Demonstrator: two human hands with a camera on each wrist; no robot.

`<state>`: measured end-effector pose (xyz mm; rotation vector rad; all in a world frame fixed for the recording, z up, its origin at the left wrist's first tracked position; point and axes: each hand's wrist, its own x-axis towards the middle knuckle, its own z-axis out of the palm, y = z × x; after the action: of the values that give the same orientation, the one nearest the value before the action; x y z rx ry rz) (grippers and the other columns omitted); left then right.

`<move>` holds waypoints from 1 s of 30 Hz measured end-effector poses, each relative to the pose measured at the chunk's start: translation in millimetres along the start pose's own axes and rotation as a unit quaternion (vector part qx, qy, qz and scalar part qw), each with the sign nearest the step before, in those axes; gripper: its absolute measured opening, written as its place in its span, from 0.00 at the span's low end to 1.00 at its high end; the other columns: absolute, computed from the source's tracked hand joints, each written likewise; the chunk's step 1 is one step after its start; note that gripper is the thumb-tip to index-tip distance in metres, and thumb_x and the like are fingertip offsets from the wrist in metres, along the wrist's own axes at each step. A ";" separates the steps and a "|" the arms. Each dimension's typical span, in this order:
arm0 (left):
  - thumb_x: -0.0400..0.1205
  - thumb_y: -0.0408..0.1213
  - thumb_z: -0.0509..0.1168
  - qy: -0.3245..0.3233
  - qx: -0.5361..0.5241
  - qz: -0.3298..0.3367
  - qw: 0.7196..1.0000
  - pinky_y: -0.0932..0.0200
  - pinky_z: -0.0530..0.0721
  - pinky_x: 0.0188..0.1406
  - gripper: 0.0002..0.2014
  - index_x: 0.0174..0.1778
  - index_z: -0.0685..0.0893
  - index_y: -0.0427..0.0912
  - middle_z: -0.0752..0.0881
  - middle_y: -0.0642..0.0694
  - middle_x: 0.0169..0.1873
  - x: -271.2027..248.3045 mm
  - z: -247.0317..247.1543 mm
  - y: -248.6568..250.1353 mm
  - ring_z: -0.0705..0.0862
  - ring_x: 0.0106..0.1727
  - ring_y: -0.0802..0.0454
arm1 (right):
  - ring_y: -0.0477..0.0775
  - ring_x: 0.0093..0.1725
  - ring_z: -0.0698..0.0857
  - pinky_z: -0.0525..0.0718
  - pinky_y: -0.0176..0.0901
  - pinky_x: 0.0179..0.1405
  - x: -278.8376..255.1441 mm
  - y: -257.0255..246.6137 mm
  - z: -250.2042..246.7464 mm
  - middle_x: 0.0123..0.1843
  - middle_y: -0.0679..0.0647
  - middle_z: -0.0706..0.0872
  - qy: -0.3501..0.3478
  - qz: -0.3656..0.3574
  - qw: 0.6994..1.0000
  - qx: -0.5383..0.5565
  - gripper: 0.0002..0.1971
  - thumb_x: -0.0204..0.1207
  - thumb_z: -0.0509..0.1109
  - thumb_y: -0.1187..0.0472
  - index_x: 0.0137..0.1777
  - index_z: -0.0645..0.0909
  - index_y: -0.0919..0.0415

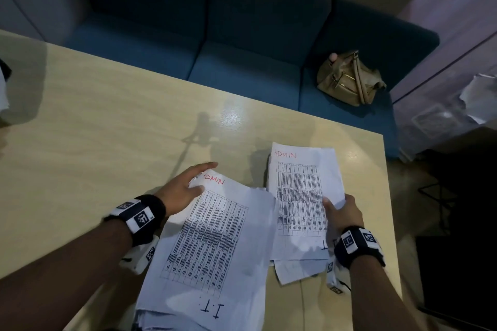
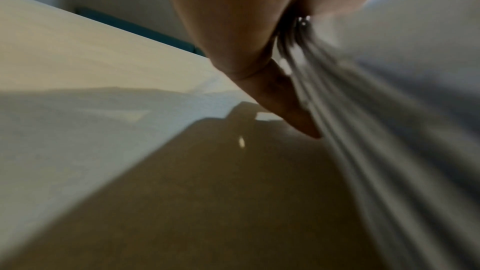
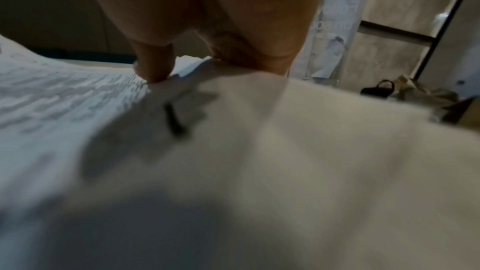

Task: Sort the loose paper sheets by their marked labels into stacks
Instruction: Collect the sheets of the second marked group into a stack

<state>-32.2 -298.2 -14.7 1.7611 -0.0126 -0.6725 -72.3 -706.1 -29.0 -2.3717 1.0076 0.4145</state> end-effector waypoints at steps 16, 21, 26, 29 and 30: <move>0.79 0.22 0.66 0.169 -0.029 -0.050 0.984 0.68 0.82 0.36 0.20 0.62 0.73 0.45 0.80 0.48 0.63 -17.9 -14.7 -24.0 0.82 0.47 0.51 | 0.54 0.49 0.85 0.79 0.36 0.35 -72.7 -104.6 -75.9 0.49 0.56 0.85 0.181 -0.239 0.900 0.317 0.16 0.72 0.74 0.58 0.57 0.79 0.64; 0.84 0.38 0.64 0.204 -0.079 -0.051 0.974 0.71 0.75 0.29 0.11 0.61 0.76 0.42 0.81 0.55 0.54 -16.0 -13.0 -14.2 0.78 0.42 0.48 | 0.51 0.53 0.88 0.86 0.45 0.48 -105.6 -99.3 -6.2 0.56 0.49 0.88 -0.021 -0.226 0.924 0.307 0.24 0.68 0.79 0.56 0.65 0.80 0.55; 0.85 0.53 0.59 0.192 -0.109 -0.075 0.972 0.58 0.72 0.54 0.16 0.64 0.76 0.49 0.79 0.47 0.65 -13.8 -19.0 -22.3 0.77 0.66 0.48 | 0.56 0.48 0.85 0.81 0.39 0.35 -145.6 -93.3 58.7 0.51 0.52 0.85 -0.135 -0.185 0.957 0.177 0.20 0.72 0.75 0.62 0.61 0.72 0.54; 0.83 0.51 0.64 0.181 -0.067 -0.079 0.978 0.56 0.74 0.56 0.19 0.68 0.73 0.52 0.77 0.47 0.68 -14.2 -20.0 -23.2 0.76 0.68 0.48 | 0.59 0.55 0.83 0.85 0.48 0.48 -159.4 -92.4 83.9 0.61 0.57 0.80 -0.213 -0.157 0.960 0.087 0.31 0.75 0.73 0.58 0.73 0.60 0.58; 0.83 0.47 0.65 0.183 -0.047 -0.075 0.979 0.55 0.74 0.61 0.20 0.70 0.71 0.54 0.76 0.47 0.71 -14.1 -19.5 -23.8 0.75 0.71 0.47 | 0.60 0.60 0.81 0.84 0.51 0.56 -159.3 -92.0 88.6 0.67 0.59 0.78 -0.211 -0.158 0.963 0.056 0.37 0.75 0.74 0.56 0.77 0.56 0.59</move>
<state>-43.2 -268.7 -27.1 1.7821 0.4002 -0.4391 -118.9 -510.1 4.6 -2.1622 0.4376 0.6819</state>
